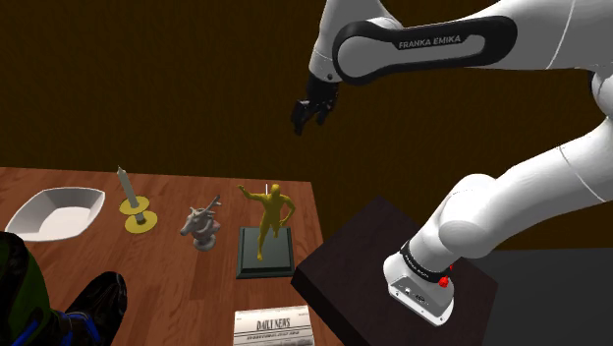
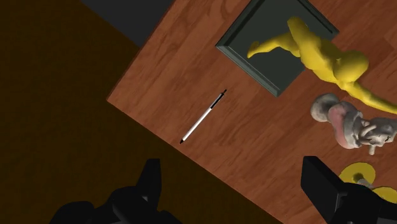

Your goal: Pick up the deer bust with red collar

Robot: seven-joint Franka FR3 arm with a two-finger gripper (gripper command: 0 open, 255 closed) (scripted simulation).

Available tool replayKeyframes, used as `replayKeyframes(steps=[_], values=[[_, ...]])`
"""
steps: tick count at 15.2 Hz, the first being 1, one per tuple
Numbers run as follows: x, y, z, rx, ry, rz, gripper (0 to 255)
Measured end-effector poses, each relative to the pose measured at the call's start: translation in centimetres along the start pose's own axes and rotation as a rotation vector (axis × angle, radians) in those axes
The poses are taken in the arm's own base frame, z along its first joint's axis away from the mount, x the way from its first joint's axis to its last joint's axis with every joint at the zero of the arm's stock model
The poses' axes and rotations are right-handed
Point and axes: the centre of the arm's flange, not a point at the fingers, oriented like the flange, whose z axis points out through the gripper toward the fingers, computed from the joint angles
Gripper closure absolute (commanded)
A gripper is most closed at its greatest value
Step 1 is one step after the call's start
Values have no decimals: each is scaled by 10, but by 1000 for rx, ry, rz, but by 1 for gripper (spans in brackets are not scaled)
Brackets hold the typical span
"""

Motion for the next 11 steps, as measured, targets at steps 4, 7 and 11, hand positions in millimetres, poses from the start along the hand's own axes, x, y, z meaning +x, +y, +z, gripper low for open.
replayKeyframes(steps=[4,7,11], values=[[20,-31,33,26,-17,-12,0],[37,-49,63,45,-29,-21,0],[56,-82,97,71,-46,-33,0]])
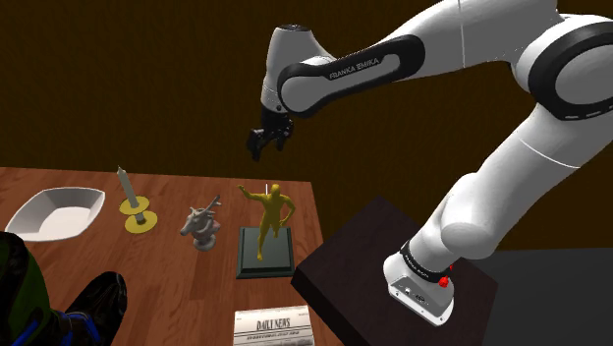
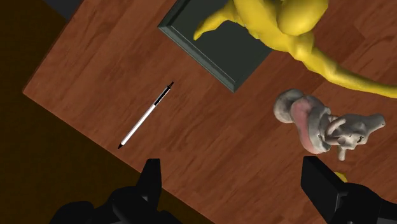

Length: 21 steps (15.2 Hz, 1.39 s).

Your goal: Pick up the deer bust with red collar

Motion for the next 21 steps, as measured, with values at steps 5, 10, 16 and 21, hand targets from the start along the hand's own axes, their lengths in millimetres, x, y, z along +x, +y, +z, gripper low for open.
replayKeyframes(steps=[5,10,16,21], values=[[29,-36,44,33,-20,-15,0],[52,-71,93,65,-41,-30,0],[83,-122,149,104,-66,-48,0],[103,-158,187,133,-85,-62,0]])
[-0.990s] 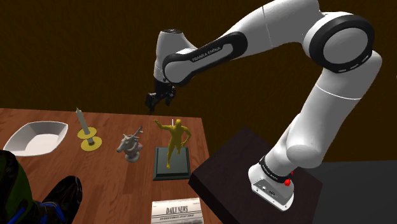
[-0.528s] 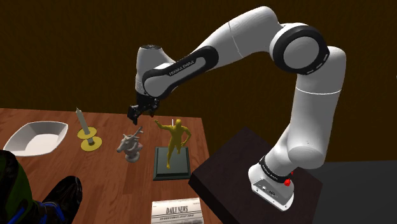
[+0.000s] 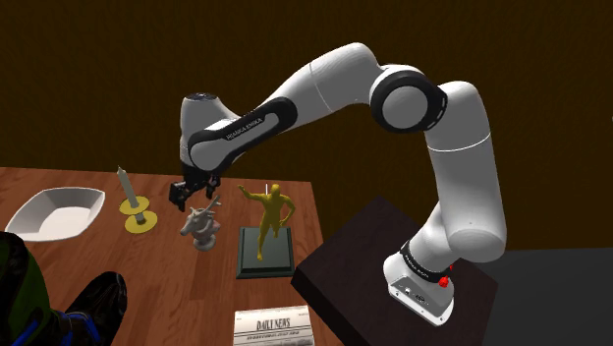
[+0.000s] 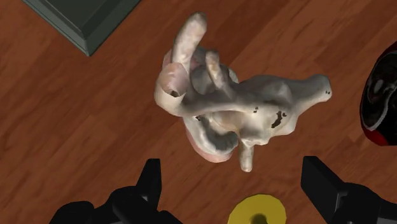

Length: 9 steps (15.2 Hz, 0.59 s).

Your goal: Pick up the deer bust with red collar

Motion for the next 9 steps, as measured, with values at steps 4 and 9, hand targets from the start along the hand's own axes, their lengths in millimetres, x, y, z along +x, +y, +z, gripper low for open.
replayKeyframes(steps=[4,9], values=[[5,0,22,3,-2,-1,0],[4,3,40,3,-2,-1,255]])
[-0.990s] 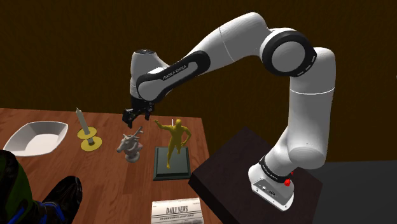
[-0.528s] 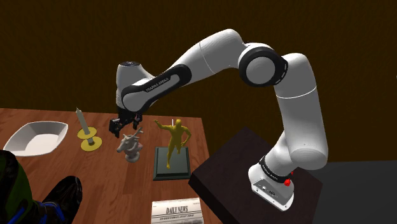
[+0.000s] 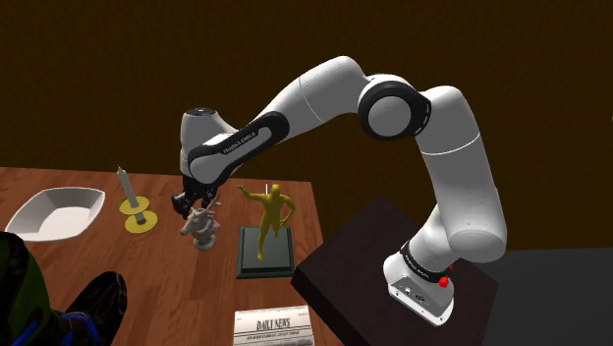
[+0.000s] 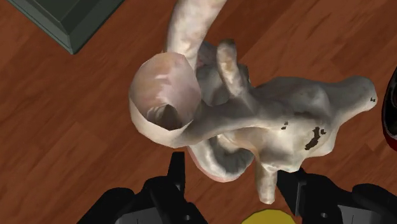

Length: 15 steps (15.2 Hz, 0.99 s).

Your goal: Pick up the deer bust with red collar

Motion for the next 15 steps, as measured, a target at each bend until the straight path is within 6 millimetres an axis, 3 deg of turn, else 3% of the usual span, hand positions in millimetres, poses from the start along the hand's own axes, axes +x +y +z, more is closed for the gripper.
replayKeyframes(steps=[10,15], values=[[1,0,-1,0,1,0,255],[0,-4,-23,0,0,0,255]])
